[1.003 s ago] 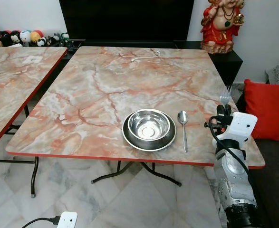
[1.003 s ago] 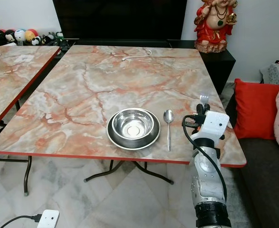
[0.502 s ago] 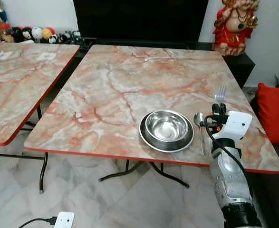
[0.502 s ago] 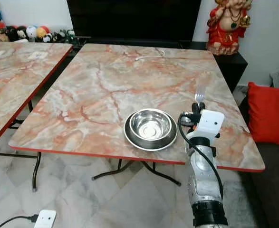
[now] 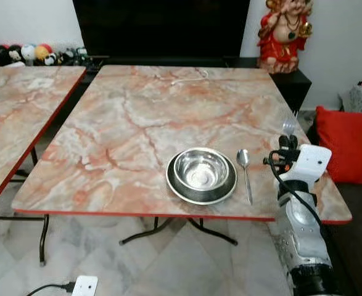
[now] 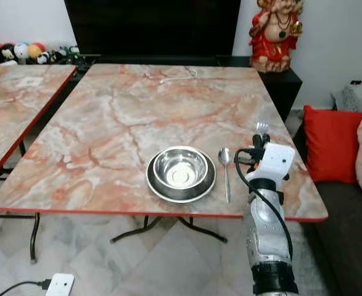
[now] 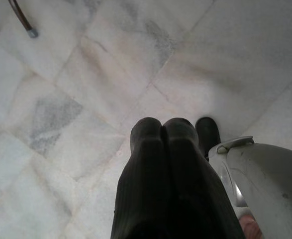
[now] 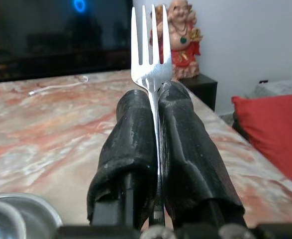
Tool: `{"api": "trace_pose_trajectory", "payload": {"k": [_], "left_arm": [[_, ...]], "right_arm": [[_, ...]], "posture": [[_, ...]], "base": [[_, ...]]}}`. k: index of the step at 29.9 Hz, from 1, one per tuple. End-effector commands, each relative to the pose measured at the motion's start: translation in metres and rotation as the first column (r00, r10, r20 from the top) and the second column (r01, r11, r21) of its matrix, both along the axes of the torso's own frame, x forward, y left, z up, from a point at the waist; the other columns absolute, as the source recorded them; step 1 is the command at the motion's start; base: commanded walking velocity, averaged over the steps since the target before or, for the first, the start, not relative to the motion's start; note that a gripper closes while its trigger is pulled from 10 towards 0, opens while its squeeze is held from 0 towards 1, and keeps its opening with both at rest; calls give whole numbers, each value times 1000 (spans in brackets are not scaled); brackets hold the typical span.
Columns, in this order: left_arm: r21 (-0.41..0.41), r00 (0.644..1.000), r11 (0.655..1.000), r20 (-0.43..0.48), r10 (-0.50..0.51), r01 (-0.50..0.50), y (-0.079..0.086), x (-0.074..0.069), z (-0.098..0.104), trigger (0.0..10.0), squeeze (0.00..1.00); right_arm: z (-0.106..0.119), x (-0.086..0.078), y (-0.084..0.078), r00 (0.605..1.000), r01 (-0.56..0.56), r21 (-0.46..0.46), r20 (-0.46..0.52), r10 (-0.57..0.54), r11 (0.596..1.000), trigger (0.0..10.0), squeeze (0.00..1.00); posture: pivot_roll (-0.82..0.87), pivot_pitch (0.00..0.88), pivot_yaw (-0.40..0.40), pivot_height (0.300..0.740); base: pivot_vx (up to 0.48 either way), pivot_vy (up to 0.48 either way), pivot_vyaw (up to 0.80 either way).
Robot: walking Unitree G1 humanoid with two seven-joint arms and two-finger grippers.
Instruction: Setting the table
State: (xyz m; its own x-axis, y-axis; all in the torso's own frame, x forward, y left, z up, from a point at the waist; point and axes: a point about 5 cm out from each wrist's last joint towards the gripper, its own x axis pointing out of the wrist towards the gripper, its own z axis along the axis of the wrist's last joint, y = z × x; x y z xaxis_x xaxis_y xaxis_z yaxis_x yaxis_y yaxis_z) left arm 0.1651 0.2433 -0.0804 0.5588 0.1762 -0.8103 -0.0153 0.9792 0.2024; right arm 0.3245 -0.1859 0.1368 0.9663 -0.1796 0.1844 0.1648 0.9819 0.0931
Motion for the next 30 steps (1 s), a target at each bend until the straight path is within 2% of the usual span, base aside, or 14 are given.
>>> {"api": "trace_pose_trajectory", "payload": {"k": [1, 16, 19, 21, 22, 23, 25, 27, 30], "left_arm": [[5, 1000, 1000, -17, -2, 2, 1, -3, -1, 10000, 0], [2, 1000, 1000, -10, -6, 6, 1, -1, 0, 10000, 0], [1, 1000, 1000, -10, -8, 8, 1, -1, 0, 10000, 0], [1, 1000, 1000, -10, -8, 8, 1, -1, 0, 10000, 0], [3, 1000, 1000, -7, -8, 8, 1, 0, 0, 10000, 0], [4, 1000, 1000, -6, -9, 9, 1, 0, 0, 10000, 0], [8, 1000, 1000, -5, -7, 7, 2, 0, 0, 10000, 0], [9, 1000, 1000, -4, -6, 6, 2, 0, 0, 10000, 0], [9, 1000, 1000, -7, -10, 10, 2, 0, 0, 10000, 0]], "right_arm": [[-1, 1, 0, 1000, 0, 9, -12, 0, 1000, 10000, 0], [3, 3, -4, 999, 19, 2, -25, -19, 1000, 10000, 0], [-6, -1, -10, 993, 41, -32, -109, -44, 999, 10000, 0], [-7, -1, -12, 991, 45, -20, -123, -47, 999, 10000, 0], [-11, -2, -17, 980, 59, 3, -189, -57, 998, 10000, 0], [-11, -2, -22, 972, 73, -3, -223, -72, 997, 10000, 0], [-2, -2, -30, 969, 91, 17, -232, -85, 996, 10000, 0], [-1, -2, -31, 968, 93, 17, -236, -86, 995, 10000, 0], [1, -4, -34, 945, 57, 38, -325, -42, 998, 10000, 0]], "posture": [[22, 21, -4, 740], [15, 35, -3, 740], [11, 38, -1, 740], [9, 40, 0, 740], [7, 40, 2, 740], [7, 40, 2, 740], [2, 44, 2, 740], [-1, 45, 3, 740], [-12, 45, 4, 740]], "base": [[311, 0, 0], [41, 0, 0], [0, 0, 0], [0, 0, 0], [0, 0, 0], [0, 0, 0], [0, 0, 0], [0, 0, 0], [0, 0, 0]]}}
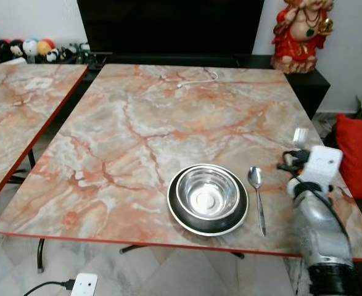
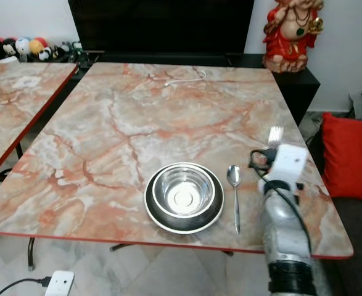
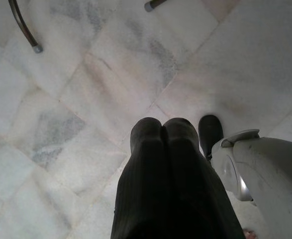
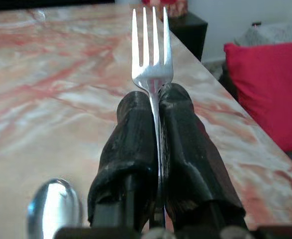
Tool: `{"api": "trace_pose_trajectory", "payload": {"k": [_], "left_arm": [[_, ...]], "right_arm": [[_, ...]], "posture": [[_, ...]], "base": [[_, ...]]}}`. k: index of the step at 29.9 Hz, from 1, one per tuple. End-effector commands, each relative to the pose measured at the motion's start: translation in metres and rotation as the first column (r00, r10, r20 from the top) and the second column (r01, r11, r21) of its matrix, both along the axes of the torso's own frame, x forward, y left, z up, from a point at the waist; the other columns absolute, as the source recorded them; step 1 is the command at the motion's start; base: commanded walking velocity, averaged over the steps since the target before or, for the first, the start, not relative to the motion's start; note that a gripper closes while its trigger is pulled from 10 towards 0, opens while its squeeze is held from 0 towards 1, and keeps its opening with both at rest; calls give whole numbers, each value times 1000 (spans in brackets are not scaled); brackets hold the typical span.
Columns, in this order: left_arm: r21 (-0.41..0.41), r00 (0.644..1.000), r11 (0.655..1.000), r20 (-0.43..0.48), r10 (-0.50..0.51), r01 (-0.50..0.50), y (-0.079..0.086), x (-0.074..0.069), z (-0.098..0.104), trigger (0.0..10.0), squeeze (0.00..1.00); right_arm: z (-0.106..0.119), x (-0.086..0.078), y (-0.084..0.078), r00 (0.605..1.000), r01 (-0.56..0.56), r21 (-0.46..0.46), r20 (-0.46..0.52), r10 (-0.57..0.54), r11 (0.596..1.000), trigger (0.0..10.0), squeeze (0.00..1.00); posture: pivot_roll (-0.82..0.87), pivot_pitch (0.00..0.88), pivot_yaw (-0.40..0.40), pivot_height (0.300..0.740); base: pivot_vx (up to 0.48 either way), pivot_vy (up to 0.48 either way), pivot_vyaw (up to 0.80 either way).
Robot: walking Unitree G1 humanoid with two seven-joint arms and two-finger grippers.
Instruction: Setting the table
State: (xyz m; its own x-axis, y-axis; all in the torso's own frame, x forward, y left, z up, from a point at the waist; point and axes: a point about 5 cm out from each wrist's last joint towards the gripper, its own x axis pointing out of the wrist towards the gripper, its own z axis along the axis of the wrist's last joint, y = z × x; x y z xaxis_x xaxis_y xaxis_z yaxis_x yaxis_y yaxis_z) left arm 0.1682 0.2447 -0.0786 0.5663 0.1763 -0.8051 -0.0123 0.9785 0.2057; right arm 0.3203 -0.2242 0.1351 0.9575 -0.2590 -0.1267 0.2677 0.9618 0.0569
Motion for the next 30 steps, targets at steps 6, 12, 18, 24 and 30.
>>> {"api": "trace_pose_trajectory", "payload": {"k": [6, 12, 18, 24, 30], "left_arm": [[0, 1000, 1000, -18, -9, 9, -1, -3, -2, 10000, 0], [0, 1000, 1000, -17, -9, 9, -2, -3, -2, 10000, 0], [2, 1000, 1000, -17, -4, 4, -1, -4, -2, 10000, 0], [-1, 1000, 1000, -16, -4, 4, -2, -3, -2, 10000, 0], [0, 1000, 1000, -14, -1, 1, -2, -3, -2, 10000, 0]], "right_arm": [[-13, -1, 17, 984, -105, 129, -130, 122, 986, 10000, 0], [-36, -5, 30, 963, -122, 210, -212, 168, 970, 10000, 0], [-43, -6, 26, 964, -70, 211, -239, 121, 975, 10000, 0], [-53, -11, 22, 957, -51, 189, -272, 102, 981, 10000, 0], [-59, -12, 21, 952, -37, 193, -290, 94, 980, 10000, 0]], "posture": [[-14, 41, 3, 740], [-5, 33, -3, 740], [-13, 24, -1, 740], [-10, 18, -4, 740], [-8, 26, -6, 740]], "base": [[0, 0, 0], [0, 0, 0], [0, 0, 0], [0, 0, 0], [0, 0, 0]]}}
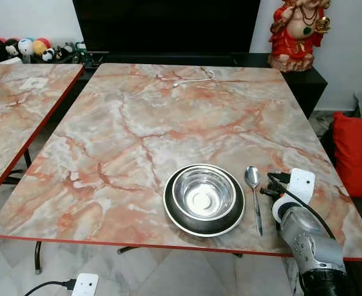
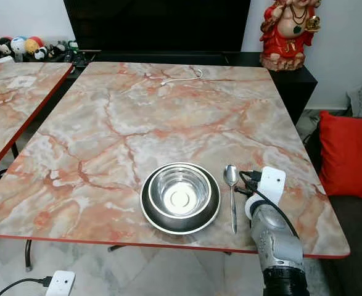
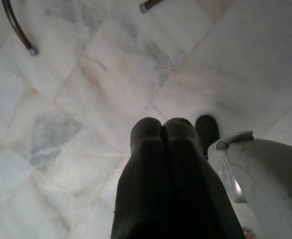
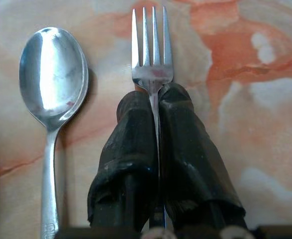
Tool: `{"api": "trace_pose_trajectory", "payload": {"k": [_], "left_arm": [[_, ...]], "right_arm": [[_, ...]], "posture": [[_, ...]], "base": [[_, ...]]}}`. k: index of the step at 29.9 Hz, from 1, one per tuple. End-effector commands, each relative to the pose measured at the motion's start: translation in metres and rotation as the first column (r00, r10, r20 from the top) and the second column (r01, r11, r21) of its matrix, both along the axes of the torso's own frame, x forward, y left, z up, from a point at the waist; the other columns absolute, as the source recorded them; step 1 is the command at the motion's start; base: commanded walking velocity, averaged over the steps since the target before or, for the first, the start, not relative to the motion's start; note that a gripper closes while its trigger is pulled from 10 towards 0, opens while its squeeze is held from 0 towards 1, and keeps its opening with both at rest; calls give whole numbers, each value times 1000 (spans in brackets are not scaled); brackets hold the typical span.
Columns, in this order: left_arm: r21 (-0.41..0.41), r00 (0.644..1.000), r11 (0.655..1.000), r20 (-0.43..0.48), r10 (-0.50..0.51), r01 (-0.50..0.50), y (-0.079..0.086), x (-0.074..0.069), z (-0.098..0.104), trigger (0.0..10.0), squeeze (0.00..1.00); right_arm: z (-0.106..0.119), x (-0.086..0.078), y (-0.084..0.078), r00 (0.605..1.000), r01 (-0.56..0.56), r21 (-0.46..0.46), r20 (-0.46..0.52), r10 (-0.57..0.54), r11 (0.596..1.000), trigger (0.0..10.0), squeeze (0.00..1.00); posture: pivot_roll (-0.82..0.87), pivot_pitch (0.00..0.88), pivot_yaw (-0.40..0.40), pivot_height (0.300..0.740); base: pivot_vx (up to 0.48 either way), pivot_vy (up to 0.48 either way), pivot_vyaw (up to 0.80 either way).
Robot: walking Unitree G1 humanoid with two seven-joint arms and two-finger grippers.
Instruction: Setting the table
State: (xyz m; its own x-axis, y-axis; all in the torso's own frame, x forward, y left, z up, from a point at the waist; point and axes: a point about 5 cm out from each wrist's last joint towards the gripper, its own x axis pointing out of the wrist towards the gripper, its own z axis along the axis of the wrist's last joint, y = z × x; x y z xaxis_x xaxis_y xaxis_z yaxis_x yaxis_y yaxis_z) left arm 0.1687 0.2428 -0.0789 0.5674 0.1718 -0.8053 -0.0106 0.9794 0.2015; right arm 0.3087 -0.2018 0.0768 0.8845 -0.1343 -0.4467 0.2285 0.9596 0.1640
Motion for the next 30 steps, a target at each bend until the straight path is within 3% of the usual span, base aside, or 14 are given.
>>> {"api": "trace_pose_trajectory", "payload": {"k": [1, 6, 10, 24, 30], "left_arm": [[5, 1000, 1000, -15, 3, -3, 0, -3, -2, 10000, 0], [6, 1000, 1000, -16, 4, -4, 0, -4, -2, 10000, 0], [7, 1000, 1000, -15, 5, -5, 1, -4, -2, 10000, 0], [8, 1000, 1000, -16, 6, -6, 1, -4, -2, 10000, 0], [9, 1000, 1000, -14, 8, -7, 1, -3, -1, 10000, 0]], "right_arm": [[-3, -2, -1, 1000, 6, -2, -4, -6, 1000, 10000, 0], [-5, -3, -1, 1000, 5, -11, 6, -5, 1000, 10000, 0], [0, 0, -1, 997, -25, -44, 68, 28, 999, 10000, 0], [-11, 0, -6, 998, -14, -106, 66, 21, 994, 10000, 0], [-10, 10, -2, 995, -15, -110, 95, 26, 994, 10000, 0]], "posture": [[-8, 26, -6, 740], [-8, 26, -4, 740], [-7, 27, -4, 740], [-5, 31, -1, 740], [4, 43, 4, 740]], "base": [[0, 0, 0], [0, 0, 0], [0, 0, 0], [0, 0, 0], [0, 0, 0]]}}
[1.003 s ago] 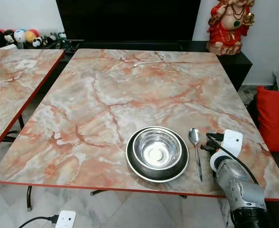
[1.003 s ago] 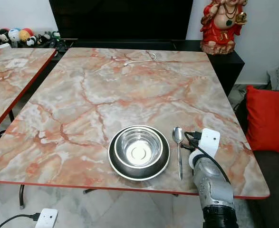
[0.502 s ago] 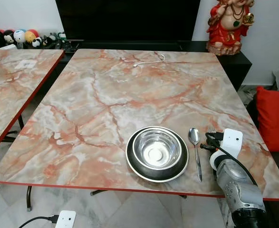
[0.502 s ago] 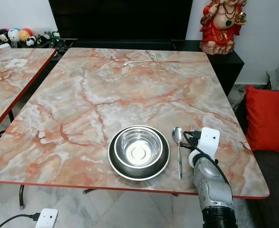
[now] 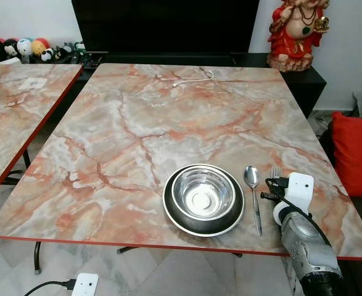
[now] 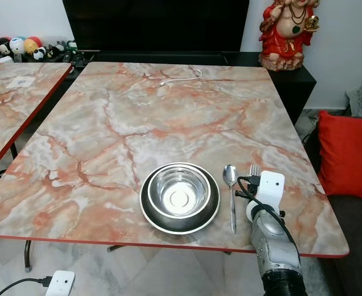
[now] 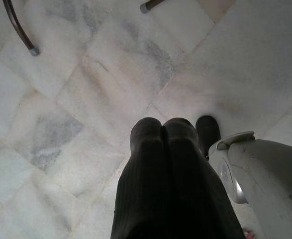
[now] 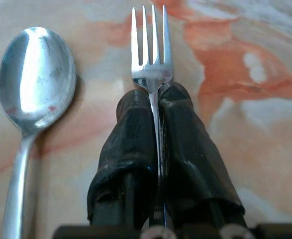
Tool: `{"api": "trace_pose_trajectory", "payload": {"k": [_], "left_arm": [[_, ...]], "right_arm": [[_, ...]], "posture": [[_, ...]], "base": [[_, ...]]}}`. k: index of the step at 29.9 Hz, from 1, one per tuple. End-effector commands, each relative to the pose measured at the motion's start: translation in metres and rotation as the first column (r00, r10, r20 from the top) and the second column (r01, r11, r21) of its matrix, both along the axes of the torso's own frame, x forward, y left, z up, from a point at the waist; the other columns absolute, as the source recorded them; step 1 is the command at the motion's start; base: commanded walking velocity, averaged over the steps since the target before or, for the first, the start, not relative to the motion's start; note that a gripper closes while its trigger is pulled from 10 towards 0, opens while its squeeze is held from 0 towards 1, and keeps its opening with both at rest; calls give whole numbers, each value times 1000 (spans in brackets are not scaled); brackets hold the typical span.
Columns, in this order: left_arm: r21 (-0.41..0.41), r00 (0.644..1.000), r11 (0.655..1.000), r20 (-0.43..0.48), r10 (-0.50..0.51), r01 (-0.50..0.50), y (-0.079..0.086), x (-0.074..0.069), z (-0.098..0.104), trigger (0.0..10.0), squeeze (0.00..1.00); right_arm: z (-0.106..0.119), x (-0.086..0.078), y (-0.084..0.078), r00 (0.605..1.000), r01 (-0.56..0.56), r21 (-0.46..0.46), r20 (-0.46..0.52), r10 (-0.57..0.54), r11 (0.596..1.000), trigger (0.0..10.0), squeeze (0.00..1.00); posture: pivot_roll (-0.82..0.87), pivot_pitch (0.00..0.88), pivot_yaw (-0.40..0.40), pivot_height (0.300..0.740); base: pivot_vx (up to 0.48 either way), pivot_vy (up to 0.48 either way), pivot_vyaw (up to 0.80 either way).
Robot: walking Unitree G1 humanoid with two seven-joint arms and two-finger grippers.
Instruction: Setting the table
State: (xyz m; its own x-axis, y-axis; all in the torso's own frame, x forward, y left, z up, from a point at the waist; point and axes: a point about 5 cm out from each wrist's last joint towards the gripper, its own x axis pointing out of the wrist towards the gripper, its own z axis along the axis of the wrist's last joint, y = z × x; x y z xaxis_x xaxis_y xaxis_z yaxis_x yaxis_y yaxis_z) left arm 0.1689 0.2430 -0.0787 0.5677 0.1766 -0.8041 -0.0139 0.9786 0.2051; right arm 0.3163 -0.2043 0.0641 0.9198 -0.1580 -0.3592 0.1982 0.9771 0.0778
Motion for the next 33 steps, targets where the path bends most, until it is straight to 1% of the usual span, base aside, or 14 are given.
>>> {"api": "trace_pose_trajectory", "payload": {"k": [1, 6, 15, 33], "left_arm": [[6, 1000, 1000, -15, 5, -5, 1, -3, -1, 10000, 0], [6, 1000, 1000, -13, 10, -10, 1, -3, -1, 10000, 0], [6, 1000, 1000, -14, 10, -10, 1, -3, -1, 10000, 0], [7, 1000, 1000, -14, 12, -12, 1, -4, -1, 10000, 0]], "right_arm": [[3, 4, 1, 1000, 0, -4, 25, 0, 1000, 10000, 0], [5, 8, 6, 998, -15, 9, 58, 15, 1000, 10000, 0], [-1, 7, 6, 999, -13, -8, 46, 13, 1000, 10000, 0], [-4, 8, 9, 999, -21, 0, 45, 21, 1000, 10000, 0]], "posture": [[4, 43, 4, 740], [8, 44, 5, 740], [8, 49, 5, 740], [11, 46, 4, 740]], "base": [[0, 0, 0], [0, 0, 0], [0, 0, 0], [0, 0, 0]]}}
